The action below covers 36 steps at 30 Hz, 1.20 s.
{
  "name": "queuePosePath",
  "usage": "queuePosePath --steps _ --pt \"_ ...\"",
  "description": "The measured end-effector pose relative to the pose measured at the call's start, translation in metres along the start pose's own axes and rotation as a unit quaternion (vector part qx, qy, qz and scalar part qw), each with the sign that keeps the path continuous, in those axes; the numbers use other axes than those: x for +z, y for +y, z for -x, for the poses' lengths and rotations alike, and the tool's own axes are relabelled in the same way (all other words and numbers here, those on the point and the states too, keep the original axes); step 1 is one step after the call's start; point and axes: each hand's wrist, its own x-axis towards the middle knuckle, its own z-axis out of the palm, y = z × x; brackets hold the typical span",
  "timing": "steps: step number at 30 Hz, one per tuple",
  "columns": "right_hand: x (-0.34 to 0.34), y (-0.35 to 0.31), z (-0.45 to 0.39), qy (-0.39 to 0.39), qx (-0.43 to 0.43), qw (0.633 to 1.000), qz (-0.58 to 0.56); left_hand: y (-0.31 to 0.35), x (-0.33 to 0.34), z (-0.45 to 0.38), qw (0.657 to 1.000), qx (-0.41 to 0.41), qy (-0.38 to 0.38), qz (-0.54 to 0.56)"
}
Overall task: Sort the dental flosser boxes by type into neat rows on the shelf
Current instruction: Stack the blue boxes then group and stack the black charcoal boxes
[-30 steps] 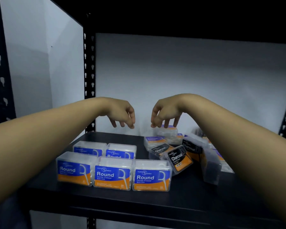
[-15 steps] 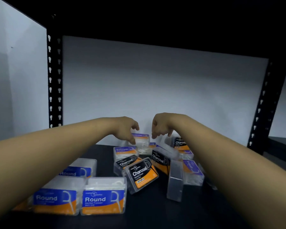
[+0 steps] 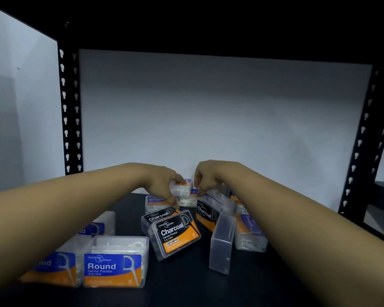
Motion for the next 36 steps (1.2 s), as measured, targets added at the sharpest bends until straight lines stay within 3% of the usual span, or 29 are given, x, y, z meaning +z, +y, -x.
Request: queuePosePath --steps 5,12,28,36 --pt "0.012 -0.007 -0.007 0.005 -0.025 0.999 0.038 -0.008 -0.009 0.011 0.999 -0.026 -0.027 -0.017" --pt "0.027 -0.01 -0.028 0.015 -0.024 0.995 0.096 -0.016 -0.007 0.016 1.0 -0.027 -0.005 0.0" --pt "0.026 -0.02 -0.031 -0.005 -0.007 0.989 0.145 -0.015 -0.006 0.019 0.999 -0.033 -0.036 0.001" --pt "0.026 -0.018 -0.019 0.015 -0.018 0.994 0.109 -0.015 -0.006 0.018 0.998 -0.04 -0.044 -0.002"
